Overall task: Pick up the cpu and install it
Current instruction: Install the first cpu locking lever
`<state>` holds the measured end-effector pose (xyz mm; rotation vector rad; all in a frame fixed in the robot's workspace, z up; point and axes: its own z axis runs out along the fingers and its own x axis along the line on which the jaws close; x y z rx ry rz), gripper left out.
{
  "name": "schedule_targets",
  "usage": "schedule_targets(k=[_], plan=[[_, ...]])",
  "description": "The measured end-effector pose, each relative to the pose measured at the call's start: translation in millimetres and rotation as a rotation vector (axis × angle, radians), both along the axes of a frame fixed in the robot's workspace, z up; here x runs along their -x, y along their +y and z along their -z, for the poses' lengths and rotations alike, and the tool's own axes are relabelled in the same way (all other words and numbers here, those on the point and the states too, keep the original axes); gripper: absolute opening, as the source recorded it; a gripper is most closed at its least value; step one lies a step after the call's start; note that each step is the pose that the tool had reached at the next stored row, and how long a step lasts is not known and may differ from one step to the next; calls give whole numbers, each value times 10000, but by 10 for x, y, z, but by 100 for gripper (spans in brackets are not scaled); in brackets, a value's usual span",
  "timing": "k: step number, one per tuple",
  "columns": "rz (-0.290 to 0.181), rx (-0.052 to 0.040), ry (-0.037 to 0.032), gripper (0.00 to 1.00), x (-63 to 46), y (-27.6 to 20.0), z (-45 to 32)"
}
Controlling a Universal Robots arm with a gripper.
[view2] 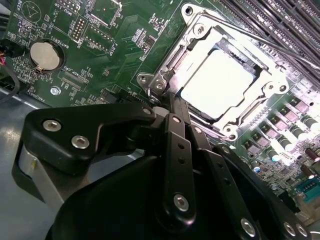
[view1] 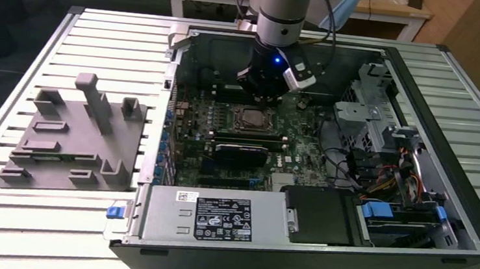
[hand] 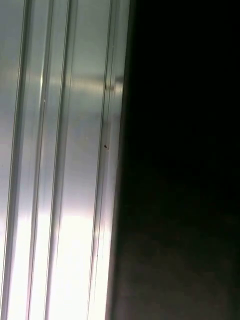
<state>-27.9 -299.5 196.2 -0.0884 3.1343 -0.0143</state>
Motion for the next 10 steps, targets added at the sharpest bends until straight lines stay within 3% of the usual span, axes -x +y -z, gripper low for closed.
schedule_targets(k=[4, 10], plan=[[-1, -31, 2, 11, -7, 5, 7], [-1, -223, -3, 11, -8, 7, 11]])
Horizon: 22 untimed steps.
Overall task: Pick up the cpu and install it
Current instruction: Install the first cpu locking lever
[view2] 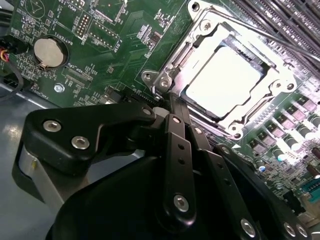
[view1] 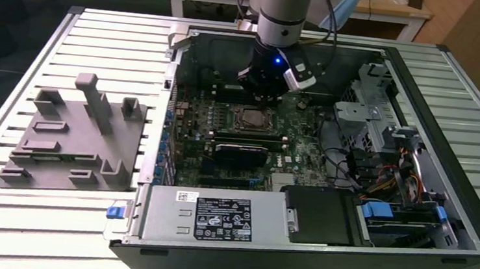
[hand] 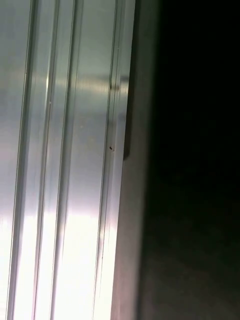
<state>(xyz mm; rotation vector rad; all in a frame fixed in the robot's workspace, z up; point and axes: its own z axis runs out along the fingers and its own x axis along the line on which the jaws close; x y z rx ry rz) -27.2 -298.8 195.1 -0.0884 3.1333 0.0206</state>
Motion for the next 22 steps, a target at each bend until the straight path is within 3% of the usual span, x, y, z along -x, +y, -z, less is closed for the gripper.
schedule_targets(k=[7, 14, 22], plan=[[1, -125, -4, 11, 0, 2, -7], [0, -116, 1, 11, 0, 0, -106], [1, -116, 2, 11, 0, -34, -112]])
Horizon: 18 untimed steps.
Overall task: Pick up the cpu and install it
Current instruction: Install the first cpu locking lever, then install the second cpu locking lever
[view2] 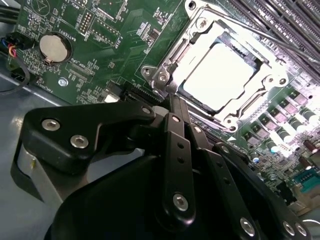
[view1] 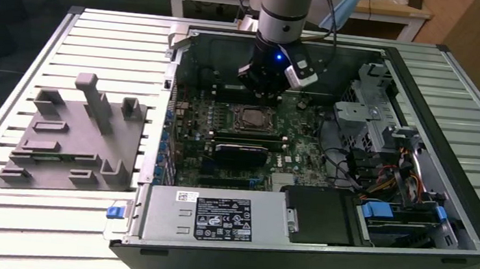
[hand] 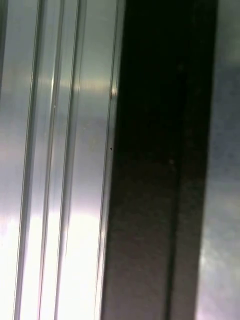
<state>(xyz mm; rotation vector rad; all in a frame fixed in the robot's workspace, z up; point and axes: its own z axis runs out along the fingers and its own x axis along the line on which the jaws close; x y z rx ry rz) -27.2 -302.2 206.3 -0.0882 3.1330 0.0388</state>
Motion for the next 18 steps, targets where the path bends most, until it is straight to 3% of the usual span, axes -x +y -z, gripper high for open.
schedule_targets(k=[18], plan=[[0, 0, 0, 11, -14, -38, 0]])
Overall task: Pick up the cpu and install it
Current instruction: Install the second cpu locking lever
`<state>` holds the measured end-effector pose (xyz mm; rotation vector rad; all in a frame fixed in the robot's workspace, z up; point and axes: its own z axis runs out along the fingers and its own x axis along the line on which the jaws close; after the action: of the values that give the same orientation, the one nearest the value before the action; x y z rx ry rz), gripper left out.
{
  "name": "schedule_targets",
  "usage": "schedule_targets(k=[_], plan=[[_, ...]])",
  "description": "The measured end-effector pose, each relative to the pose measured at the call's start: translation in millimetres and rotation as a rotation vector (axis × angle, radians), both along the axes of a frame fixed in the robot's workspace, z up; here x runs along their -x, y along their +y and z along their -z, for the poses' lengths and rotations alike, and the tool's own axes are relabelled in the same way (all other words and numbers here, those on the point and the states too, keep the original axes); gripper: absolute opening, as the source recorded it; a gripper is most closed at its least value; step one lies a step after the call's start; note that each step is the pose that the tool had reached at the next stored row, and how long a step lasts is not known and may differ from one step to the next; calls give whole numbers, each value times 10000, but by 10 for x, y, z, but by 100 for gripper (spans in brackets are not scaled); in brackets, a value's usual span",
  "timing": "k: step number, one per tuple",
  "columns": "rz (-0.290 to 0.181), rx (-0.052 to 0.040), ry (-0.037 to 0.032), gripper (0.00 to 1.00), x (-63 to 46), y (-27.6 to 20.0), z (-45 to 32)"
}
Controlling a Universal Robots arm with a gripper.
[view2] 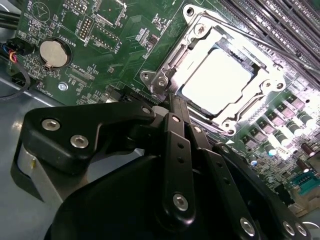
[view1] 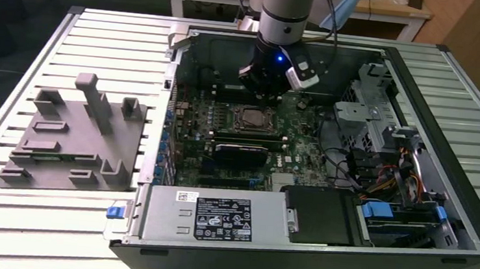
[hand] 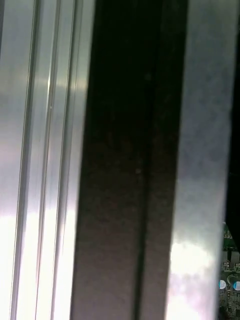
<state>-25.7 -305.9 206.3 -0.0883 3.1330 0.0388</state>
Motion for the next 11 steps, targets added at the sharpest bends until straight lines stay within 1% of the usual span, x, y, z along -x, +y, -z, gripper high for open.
schedule_targets(k=[11], plan=[[0, -1, 0, 11, -6, -45, 1]])
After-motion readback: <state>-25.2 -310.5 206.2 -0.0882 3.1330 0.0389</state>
